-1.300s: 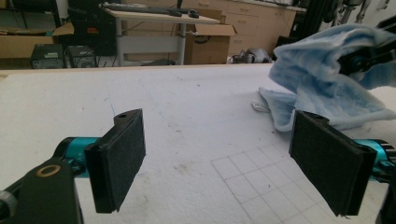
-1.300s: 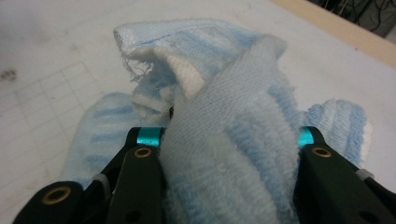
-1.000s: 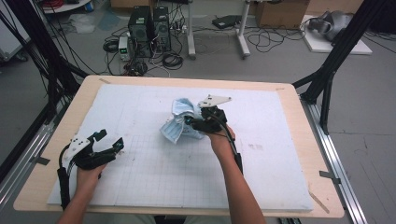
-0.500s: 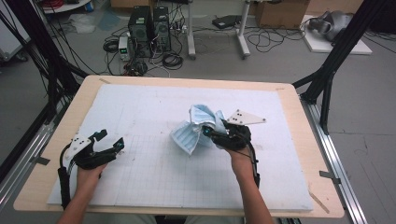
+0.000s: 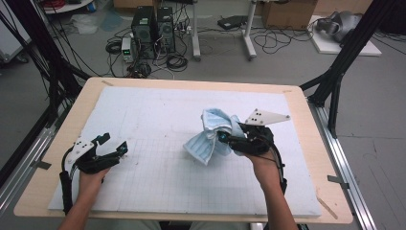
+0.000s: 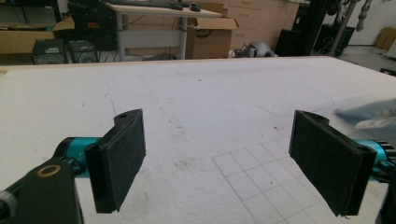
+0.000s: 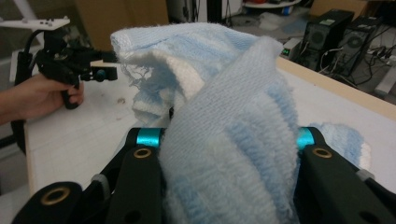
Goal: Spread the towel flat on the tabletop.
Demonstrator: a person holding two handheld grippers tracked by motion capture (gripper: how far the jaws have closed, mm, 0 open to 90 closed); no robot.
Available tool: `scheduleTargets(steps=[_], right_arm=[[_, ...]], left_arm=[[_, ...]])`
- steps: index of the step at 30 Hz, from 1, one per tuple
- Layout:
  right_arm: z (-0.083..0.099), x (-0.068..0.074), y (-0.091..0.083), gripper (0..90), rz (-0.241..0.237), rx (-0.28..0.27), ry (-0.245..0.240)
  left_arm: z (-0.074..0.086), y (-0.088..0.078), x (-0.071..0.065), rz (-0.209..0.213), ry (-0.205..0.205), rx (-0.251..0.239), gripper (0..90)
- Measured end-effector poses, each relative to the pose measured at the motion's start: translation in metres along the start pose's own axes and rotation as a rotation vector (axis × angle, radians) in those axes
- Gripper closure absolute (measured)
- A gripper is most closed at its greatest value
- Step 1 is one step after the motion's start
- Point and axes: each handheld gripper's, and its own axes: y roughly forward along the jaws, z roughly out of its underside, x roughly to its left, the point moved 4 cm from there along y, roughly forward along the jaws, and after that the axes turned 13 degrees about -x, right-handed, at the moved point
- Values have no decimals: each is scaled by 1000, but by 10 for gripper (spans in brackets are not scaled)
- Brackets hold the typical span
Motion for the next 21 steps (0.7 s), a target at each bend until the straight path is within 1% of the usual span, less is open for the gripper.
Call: scheduleTargets(steps=[1,2,3,4,5,6,7,10,11,12,14,16,17,18,19,20,21], right_arm=[[-4,0,1,600,-6,7,0],[-10,-3,8,599,-12,33,-6],[-10,-3,8,599,-12,33,-6],[-12,-10,22,597,-21,71,6],[-11,-14,32,595,-30,94,5],[-11,-14,32,595,-30,94,5],[-9,-18,43,593,-34,122,14],[2,-26,79,583,-46,206,5],[6,-28,88,578,-48,224,4],[12,-30,102,573,-55,246,9],[20,-31,122,567,-70,274,13],[29,-30,140,567,-97,299,27],[36,-26,156,567,-126,340,28],[36,-26,156,567,-126,340,28],[43,-22,171,567,-160,377,22],[47,-20,179,566,-178,395,13],[47,-20,179,566,-178,395,13]], left_arm=[[0,0,0,-1,-3,0,189],[0,0,0,-1,-2,-1,190],[0,0,0,0,-2,0,190],[0,0,0,0,-2,0,190],[0,0,0,-1,0,0,189],[0,0,0,0,-1,1,189],[0,0,0,-1,-1,0,189],[0,0,0,0,-1,0,190],[0,0,0,-2,-3,1,189],[0,0,0,1,1,1,189],[0,0,0,0,1,1,189],[0,1,0,0,-1,4,190],[0,1,0,1,-1,5,189],[0,1,0,2,3,7,189],[0,1,0,3,3,7,189],[0,1,0,3,2,8,189],[0,1,0,2,0,11,189]])
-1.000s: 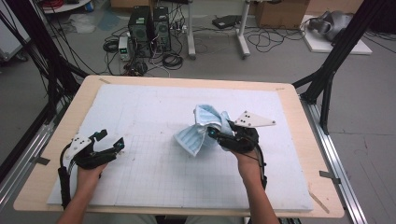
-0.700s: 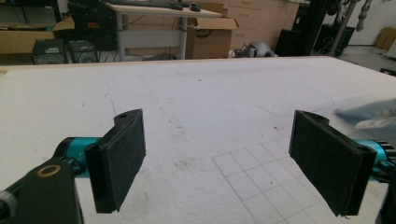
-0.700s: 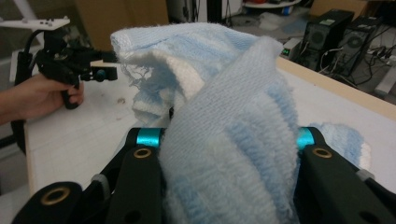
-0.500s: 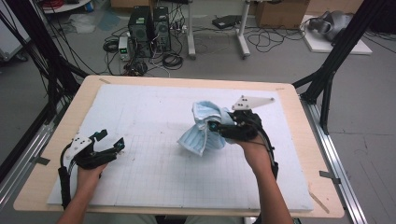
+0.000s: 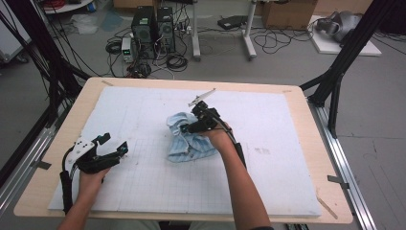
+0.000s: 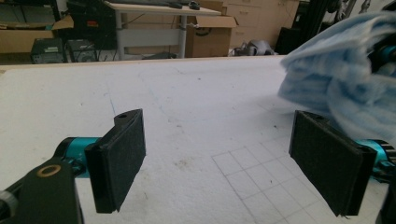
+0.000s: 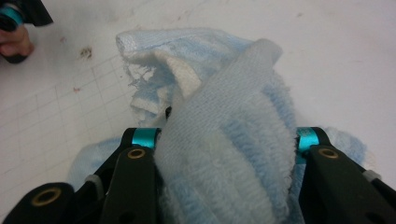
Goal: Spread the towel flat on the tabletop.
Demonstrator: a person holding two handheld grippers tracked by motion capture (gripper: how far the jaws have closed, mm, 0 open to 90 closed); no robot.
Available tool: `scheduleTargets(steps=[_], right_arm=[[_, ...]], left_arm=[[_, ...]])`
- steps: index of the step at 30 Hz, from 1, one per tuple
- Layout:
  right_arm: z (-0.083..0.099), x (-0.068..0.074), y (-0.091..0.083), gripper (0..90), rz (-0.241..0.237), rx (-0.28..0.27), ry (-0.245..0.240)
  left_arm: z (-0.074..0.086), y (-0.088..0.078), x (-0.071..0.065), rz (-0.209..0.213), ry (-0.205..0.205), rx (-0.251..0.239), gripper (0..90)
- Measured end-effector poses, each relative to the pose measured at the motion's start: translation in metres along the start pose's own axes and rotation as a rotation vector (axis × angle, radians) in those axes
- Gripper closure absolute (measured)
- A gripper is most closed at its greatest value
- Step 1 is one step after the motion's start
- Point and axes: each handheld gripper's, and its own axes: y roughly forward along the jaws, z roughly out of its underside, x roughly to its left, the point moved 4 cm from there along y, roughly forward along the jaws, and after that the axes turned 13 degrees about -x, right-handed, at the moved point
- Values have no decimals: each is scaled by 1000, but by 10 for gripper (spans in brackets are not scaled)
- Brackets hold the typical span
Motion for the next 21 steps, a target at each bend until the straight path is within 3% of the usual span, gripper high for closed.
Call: scheduleTargets(steps=[2,5,6,9,12,13,15,16,19,21], right_arm=[[2,3,22,565,-27,55,-18],[3,4,31,528,-31,76,-28],[3,3,34,414,-25,71,-22],[3,1,32,334,-6,55,-1],[-2,-3,18,283,12,2,18],[-8,-5,4,277,13,-61,28],[-10,-7,-3,276,22,-80,26],[-12,-10,-16,263,53,-110,27],[-12,-14,-30,256,82,-147,27],[-13,-16,-46,230,136,-184,23]], left_arm=[[0,0,0,-2,-3,-1,190],[0,0,0,3,4,2,190],[0,0,0,3,5,4,190],[0,1,0,3,0,4,190],[0,2,-1,6,10,10,190],[0,2,-2,9,17,17,191],[1,2,-2,8,16,20,191],[0,2,-1,5,7,19,191],[0,2,-1,5,4,19,191],[0,2,0,6,0,20,191]])
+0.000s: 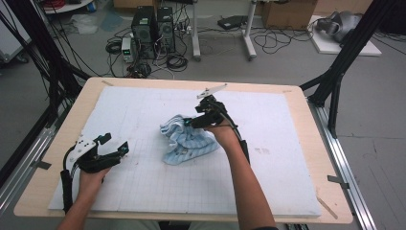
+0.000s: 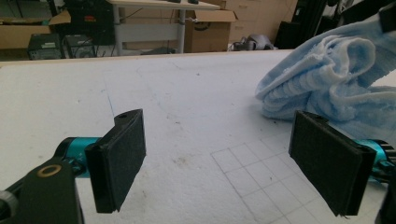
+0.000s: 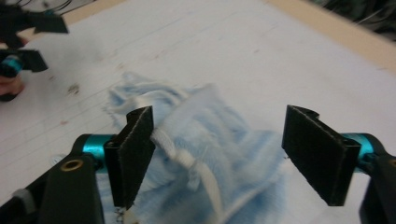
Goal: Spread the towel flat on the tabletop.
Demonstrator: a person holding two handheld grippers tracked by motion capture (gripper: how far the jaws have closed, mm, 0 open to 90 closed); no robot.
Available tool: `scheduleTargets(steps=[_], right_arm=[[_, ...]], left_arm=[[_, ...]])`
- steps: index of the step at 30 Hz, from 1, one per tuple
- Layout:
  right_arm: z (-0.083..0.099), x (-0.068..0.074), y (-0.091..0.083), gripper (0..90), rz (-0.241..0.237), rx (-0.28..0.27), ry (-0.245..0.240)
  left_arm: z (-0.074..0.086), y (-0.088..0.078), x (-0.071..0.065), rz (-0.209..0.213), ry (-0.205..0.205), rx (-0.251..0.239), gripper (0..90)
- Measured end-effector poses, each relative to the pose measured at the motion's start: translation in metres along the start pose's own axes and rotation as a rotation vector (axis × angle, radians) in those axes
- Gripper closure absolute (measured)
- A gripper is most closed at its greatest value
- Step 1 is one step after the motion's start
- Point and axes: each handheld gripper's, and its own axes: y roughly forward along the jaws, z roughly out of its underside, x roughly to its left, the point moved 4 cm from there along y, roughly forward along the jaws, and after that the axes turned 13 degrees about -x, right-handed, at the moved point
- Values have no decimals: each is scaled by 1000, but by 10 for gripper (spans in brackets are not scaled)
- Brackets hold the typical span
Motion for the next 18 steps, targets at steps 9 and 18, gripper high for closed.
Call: scheduleTargets(steps=[9,18], right_arm=[[25,-9,-72,338,117,-130,10],[81,-7,-107,476,177,-116,47]], left_arm=[[-10,1,-7,57,-81,17,248],[-30,26,-47,203,-91,33,231]])
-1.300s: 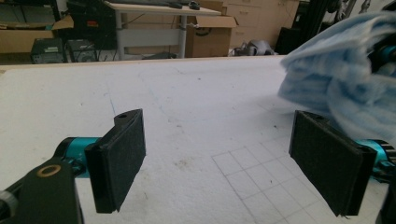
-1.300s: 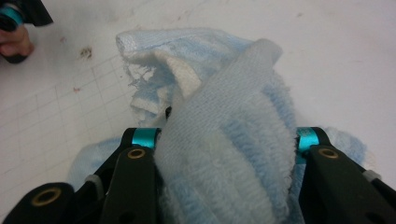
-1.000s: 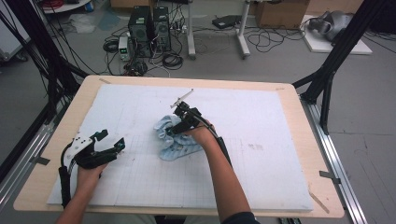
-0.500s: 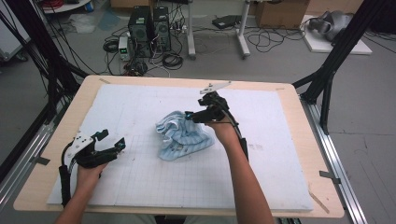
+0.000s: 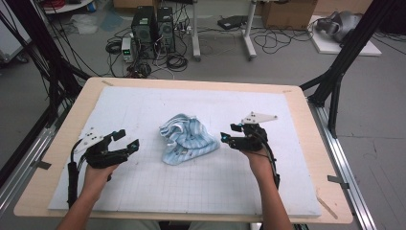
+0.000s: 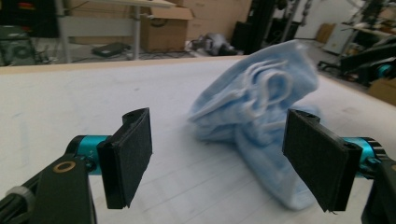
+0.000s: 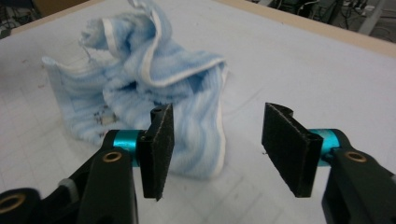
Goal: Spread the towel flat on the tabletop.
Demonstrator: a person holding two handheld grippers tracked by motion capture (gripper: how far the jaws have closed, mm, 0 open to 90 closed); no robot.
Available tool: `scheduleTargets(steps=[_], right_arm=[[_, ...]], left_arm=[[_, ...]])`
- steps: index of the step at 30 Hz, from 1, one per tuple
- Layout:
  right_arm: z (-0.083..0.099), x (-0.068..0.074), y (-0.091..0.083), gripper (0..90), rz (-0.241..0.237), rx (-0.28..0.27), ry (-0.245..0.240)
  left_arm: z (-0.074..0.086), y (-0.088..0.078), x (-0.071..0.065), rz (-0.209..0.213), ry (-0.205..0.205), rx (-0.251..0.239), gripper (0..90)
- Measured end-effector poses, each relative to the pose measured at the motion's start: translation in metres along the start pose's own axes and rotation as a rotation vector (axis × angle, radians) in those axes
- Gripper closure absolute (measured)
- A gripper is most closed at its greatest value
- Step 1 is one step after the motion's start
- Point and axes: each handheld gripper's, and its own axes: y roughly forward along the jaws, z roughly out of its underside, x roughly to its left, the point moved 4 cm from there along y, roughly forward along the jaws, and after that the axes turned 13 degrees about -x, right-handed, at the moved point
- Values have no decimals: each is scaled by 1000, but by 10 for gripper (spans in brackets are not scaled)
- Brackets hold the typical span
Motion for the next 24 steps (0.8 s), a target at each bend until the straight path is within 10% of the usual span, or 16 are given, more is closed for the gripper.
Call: scheduleTargets(steps=[10,16,18,24], right_arm=[[34,0,-25,531,78,-14,18],[41,6,-8,459,69,10,48],[43,9,1,440,83,36,44],[49,20,26,430,55,100,40]], left_arm=[[19,55,-43,152,29,180,314],[43,72,-45,131,64,314,661],[48,70,-42,98,139,367,839],[41,63,-33,82,155,369,861]])
